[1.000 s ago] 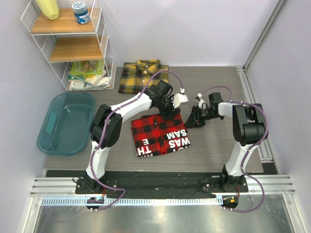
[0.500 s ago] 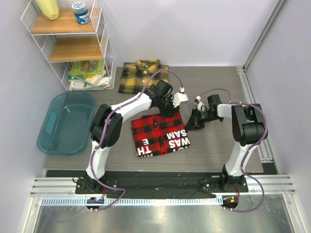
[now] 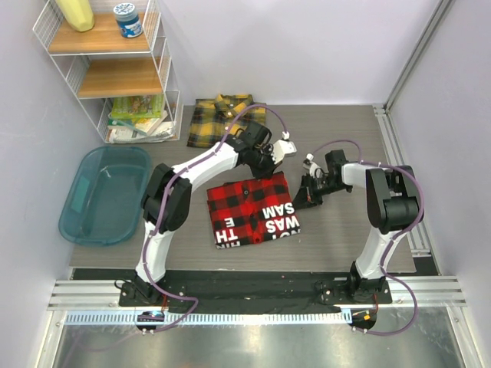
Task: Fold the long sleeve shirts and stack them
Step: Fold the shirt
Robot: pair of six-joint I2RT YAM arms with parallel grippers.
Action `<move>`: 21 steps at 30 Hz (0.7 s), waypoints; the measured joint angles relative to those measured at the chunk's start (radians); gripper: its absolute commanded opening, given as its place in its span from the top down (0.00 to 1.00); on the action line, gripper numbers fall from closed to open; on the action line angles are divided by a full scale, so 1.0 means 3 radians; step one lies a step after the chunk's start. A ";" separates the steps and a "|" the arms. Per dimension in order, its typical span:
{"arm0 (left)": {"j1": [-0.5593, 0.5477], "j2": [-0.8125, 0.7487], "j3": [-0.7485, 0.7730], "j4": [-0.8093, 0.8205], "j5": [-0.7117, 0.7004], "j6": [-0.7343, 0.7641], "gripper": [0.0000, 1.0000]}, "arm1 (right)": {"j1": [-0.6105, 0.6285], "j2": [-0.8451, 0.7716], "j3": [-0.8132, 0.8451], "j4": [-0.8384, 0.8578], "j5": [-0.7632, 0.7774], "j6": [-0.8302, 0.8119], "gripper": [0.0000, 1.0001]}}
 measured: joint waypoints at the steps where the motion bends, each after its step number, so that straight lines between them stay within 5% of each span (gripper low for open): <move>1: 0.0014 -0.0001 0.0042 -0.0041 0.0015 -0.0003 1.00 | 0.0006 -0.0029 0.0004 -0.0071 -0.0001 -0.0062 0.99; 13: 0.0056 0.0048 0.0148 -0.0248 0.0081 -0.0001 0.95 | 0.0178 0.0164 0.0079 -0.0607 -0.0014 -0.0610 0.99; 16: 0.0064 0.0169 0.0187 -0.0201 0.0065 -0.0015 0.84 | 0.0178 0.0272 0.0149 -0.0656 0.0000 -0.0645 0.99; 21: 0.0130 0.0354 0.0280 -0.0142 0.0019 -0.0093 0.51 | 0.0174 0.0292 0.0225 -0.0746 0.0041 -0.0671 0.99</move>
